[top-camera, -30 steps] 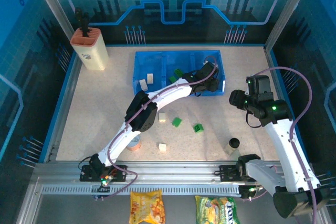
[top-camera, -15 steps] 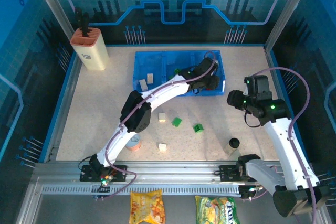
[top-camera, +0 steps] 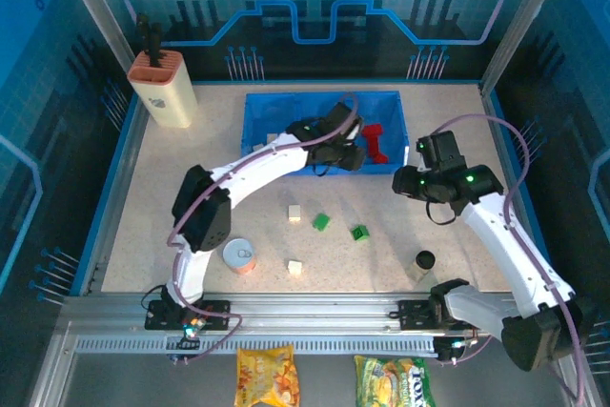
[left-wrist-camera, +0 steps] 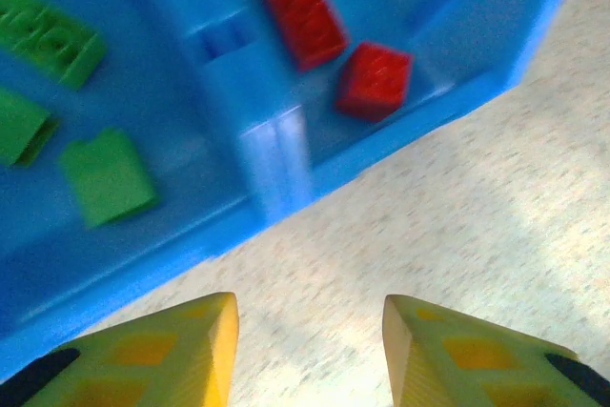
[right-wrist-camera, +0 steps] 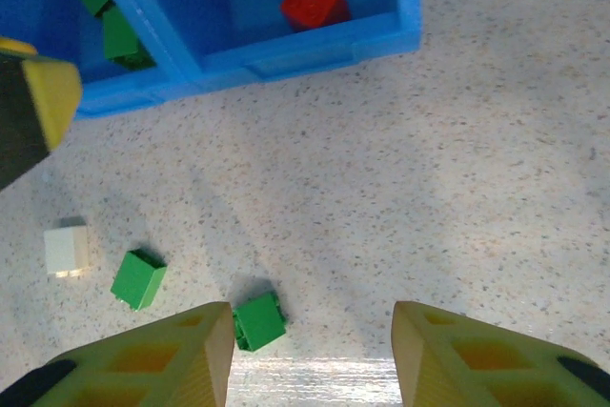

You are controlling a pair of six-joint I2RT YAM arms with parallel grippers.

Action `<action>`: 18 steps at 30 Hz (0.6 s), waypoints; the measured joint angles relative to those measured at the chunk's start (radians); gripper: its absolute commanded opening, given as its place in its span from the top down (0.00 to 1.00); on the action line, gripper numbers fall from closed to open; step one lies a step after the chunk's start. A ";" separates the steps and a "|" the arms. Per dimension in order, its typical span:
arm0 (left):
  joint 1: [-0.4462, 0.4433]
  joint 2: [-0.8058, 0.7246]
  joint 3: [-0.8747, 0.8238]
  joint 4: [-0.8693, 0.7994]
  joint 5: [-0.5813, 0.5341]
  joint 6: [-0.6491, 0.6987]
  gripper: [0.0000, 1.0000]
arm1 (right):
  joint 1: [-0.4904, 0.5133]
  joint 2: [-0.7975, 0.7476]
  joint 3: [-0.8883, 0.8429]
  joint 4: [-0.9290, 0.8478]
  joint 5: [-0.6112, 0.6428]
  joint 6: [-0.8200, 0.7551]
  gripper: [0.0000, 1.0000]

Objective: Sort the legos into containers by color
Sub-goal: Pick up the lego from the bottom-center of the table.

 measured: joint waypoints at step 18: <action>0.382 -0.485 -0.387 -0.143 0.102 0.053 0.53 | 0.222 0.231 0.058 -0.006 0.010 -0.044 0.49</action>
